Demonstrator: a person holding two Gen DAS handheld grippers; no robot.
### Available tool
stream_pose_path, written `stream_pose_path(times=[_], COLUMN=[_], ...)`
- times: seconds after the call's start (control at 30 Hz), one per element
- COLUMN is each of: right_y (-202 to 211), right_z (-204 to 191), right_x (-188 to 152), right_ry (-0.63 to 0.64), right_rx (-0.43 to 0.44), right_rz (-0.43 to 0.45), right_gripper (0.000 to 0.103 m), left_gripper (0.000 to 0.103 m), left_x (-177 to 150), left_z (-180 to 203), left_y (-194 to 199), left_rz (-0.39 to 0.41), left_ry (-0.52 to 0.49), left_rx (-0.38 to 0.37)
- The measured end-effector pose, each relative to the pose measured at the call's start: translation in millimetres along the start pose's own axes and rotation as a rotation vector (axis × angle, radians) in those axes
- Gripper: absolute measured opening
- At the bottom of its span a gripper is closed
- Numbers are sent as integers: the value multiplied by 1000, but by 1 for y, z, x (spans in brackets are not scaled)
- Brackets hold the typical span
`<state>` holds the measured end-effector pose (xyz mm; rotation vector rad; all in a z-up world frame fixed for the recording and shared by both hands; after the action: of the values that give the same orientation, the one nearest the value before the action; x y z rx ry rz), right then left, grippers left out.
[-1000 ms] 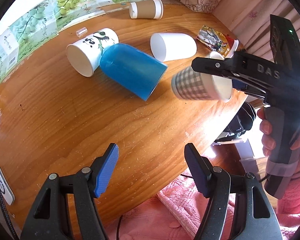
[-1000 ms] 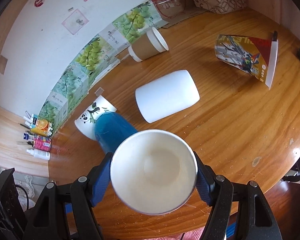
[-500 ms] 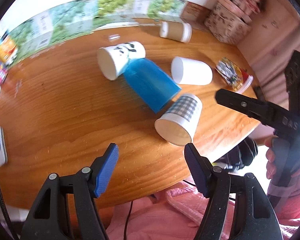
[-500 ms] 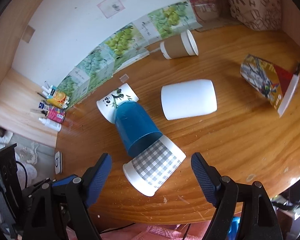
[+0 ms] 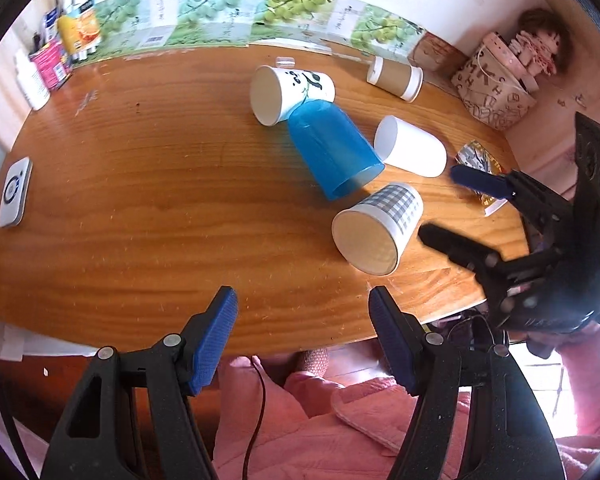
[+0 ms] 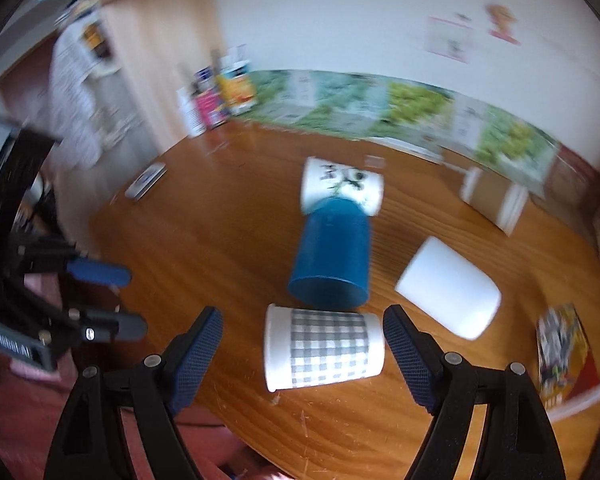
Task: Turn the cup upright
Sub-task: 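Regrasp the checkered cup with the right gripper and tilt its rim upward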
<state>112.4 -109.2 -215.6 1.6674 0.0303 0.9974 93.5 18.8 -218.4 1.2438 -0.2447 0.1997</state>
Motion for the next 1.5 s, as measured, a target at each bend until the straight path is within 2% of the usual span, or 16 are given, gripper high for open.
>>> stream_pose_path(times=[0.17, 0.27, 0.5, 0.83, 1.1, 1.17, 1.37, 1.5], right_y=[-14, -24, -42, -60, -65, -67, -75, -77], right_z=[-19, -26, -42, -46, -51, -53, -54, -53], right_x=[-9, -16, -38, -70, -83, -83, -78, -72], right_ry=[252, 392, 690, 983, 1081, 1079, 1077, 1075], right_rx=[62, 40, 66, 62, 79, 90, 97, 93], right_rz=[-71, -133, -272, -432, -499, -516, -552, -549], right_gripper=[83, 83, 83, 83, 83, 77, 45, 38], left_gripper=[72, 72, 72, 72, 72, 72, 72, 72], left_x=[-8, -13, -14, -4, 5, 6, 9, 10], left_z=[-5, -7, -7, -23, -28, -29, -32, -34], left_y=[8, 12, 18, 26, 27, 26, 26, 26], left_rz=[41, 57, 101, 159, 169, 169, 172, 170], left_ry=[37, 61, 72, 131, 139, 139, 150, 153], left_rx=[13, -1, 9, 0, -11, -9, -11, -12])
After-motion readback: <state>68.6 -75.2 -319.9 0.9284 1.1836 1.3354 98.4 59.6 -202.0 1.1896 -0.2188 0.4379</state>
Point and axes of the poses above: each gripper's, at about its wrist camera, not at the fingertips, and y roughly against the way its jaws point, z to its right, x to its top, the point moved 6 cm from there along -y, roughly the way its jaws point, and after that the axes turned 8 degrees about y, right-handed, at the moved point
